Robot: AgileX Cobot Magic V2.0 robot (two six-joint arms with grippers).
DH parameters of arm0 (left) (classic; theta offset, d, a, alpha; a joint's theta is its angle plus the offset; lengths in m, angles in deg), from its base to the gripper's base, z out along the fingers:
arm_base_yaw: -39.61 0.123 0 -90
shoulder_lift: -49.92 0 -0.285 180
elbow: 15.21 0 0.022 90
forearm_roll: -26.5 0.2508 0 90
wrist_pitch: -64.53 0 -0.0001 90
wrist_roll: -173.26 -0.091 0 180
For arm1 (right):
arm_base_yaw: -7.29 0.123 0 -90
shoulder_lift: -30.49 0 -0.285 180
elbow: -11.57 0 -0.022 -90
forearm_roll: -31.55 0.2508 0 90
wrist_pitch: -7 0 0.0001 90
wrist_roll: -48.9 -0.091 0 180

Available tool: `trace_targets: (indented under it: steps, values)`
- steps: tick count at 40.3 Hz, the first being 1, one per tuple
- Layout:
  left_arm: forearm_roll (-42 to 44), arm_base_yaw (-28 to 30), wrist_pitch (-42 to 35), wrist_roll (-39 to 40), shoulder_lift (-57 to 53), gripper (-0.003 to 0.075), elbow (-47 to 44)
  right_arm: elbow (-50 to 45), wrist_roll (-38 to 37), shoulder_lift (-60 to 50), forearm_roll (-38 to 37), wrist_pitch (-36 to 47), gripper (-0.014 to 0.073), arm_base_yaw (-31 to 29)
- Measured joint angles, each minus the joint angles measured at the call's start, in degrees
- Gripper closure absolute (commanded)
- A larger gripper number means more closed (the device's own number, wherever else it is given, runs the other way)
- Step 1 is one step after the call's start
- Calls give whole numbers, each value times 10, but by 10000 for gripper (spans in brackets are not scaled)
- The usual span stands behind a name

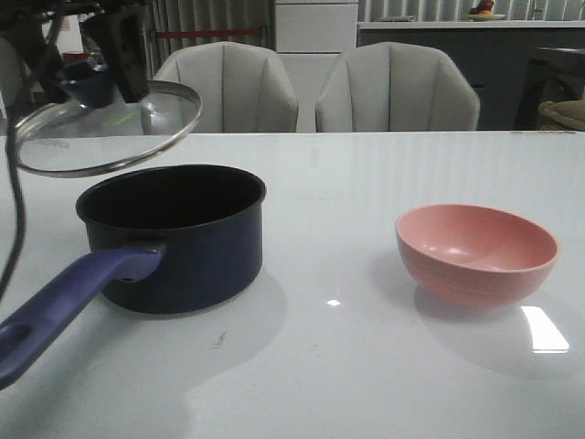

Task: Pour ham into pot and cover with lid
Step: 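Carry the glass lid over the saucepan and lower it onto the rim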

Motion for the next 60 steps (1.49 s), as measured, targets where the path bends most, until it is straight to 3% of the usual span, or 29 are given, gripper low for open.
trace_targets:
  steps: [12, 32, 60]
  values:
    - [1, -47, 1, -7, 61, 481, 37, 0, 0, 0, 0, 0, 433, 0]
    - [11, -76, 1, -20, 65, 481, 41, 0, -1, 0, 0, 0, 433, 0]
    - [18, -77, 1, -23, 53, 475, 29, 0, -1, 0, 0, 0, 433, 0]
